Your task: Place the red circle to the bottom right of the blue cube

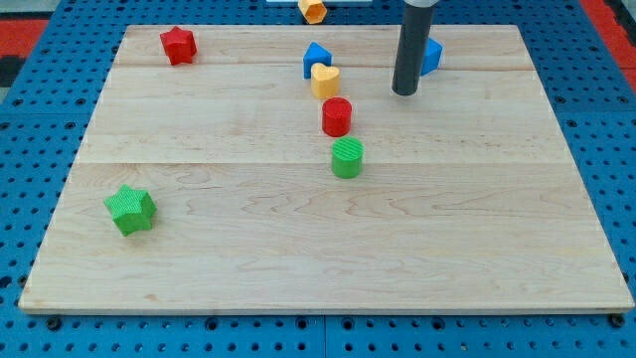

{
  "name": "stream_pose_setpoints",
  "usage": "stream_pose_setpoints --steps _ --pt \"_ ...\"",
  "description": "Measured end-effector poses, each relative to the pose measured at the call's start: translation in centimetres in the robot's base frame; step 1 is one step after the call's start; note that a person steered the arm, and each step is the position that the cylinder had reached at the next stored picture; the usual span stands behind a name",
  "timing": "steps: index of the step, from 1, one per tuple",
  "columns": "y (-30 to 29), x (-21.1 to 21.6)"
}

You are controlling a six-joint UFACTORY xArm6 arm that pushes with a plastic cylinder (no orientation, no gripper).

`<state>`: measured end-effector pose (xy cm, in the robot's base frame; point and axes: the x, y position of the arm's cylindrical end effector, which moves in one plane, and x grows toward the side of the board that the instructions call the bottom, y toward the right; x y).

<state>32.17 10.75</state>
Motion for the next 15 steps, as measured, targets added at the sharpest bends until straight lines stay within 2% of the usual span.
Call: stream_pose_setpoints --steps 3,4,5,6,7,8,9,10,11,12,13,15 --pt "-0.7 -0.1" --pt "-2.9 1.6" --pt "-4.2 5.8" --pt "-10.2 8.1" --pt "-17.0 7.9" --pt "-14.2 4.8" --pt "-4.3 3.7" --pt "1.7 5.2" --pt "2.8 6.0" --pt "6.7 5.1" --pt "8.3 2.2" --pt "8.7 1.0"
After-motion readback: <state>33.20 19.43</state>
